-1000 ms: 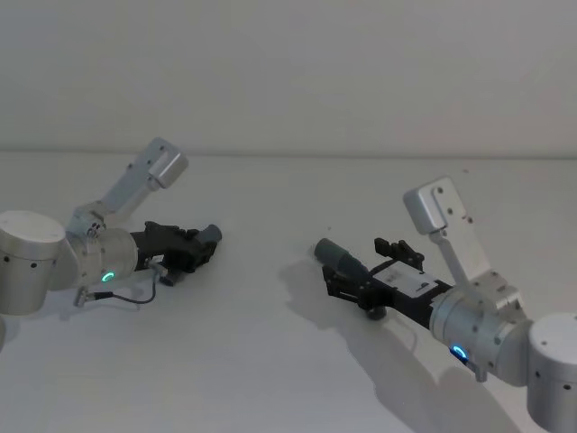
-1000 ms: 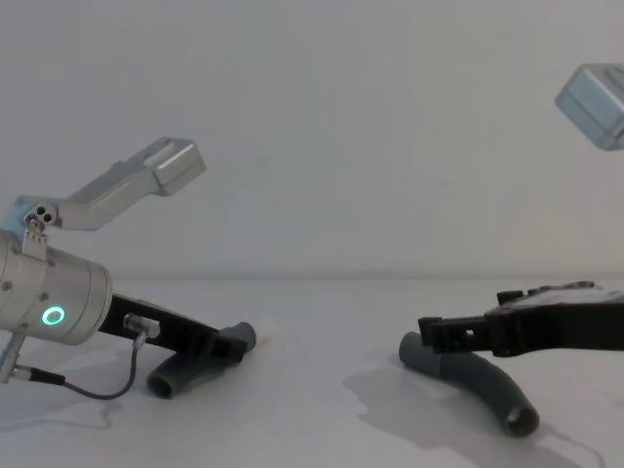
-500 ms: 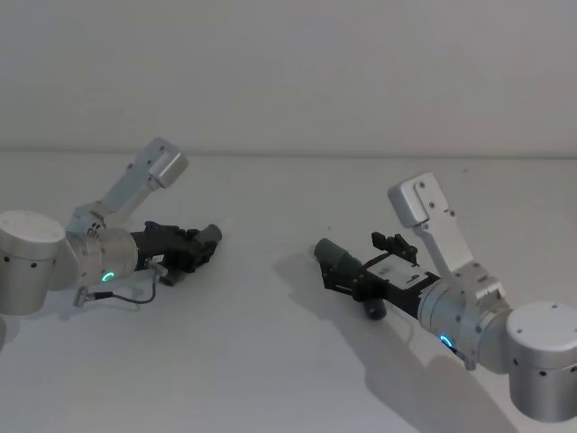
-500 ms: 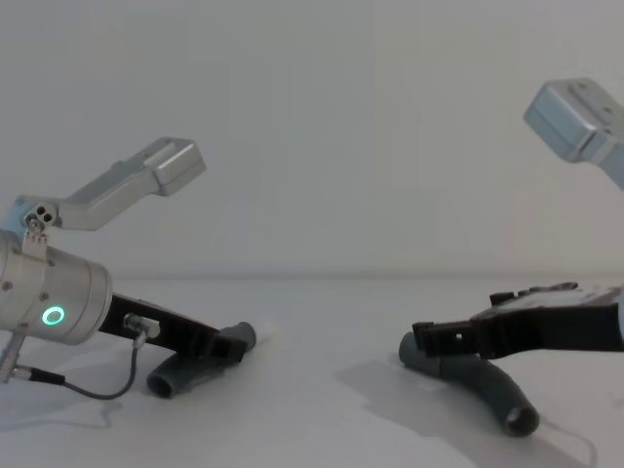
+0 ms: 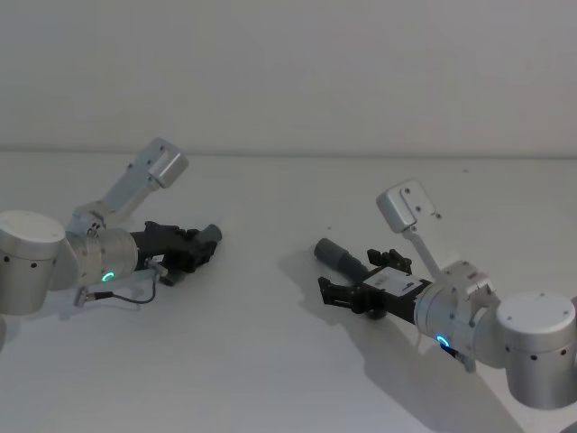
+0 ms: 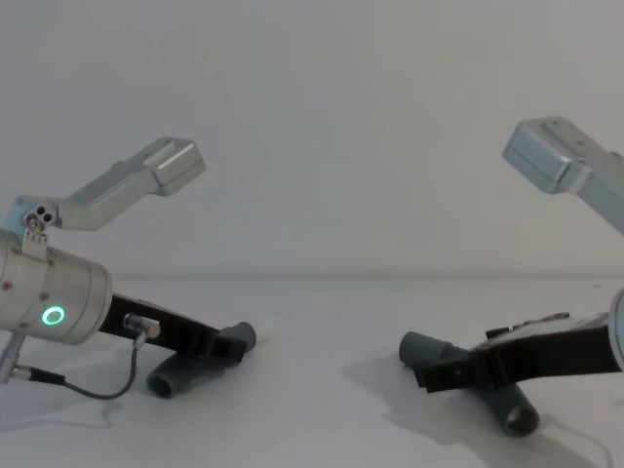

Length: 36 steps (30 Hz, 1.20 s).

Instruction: Use both hands to pick up one end of the pipe from the table, align the ends, and insert them.

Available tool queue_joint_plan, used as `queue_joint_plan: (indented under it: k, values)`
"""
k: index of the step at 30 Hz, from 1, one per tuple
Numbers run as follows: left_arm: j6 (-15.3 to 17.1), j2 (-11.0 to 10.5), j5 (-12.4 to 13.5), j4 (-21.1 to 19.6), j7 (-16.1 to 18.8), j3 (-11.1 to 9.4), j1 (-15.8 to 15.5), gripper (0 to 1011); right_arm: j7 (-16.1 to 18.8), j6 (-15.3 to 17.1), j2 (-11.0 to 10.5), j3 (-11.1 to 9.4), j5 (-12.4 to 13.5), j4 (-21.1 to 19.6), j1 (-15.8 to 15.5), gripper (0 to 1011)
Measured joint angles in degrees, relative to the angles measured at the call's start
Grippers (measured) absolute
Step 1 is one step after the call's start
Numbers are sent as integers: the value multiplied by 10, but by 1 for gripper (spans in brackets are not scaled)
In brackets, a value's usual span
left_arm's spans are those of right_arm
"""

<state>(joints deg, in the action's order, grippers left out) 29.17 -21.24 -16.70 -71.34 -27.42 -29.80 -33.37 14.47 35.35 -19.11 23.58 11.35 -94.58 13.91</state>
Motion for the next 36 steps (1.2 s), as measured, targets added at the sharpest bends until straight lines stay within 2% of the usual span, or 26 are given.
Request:
queue_joint_plan:
  k: [8, 23, 36]
  values:
    - [0, 0, 0, 0, 0, 0, 0, 352, 2, 24, 10, -7, 2, 14, 11, 1000]
    - [0, 0, 0, 0, 0, 0, 0, 352, -10, 34, 36, -26, 4, 39, 24, 1000]
    - [0, 0, 0, 0, 0, 0, 0, 352, -9, 48, 42, -28, 1, 51, 24, 1000]
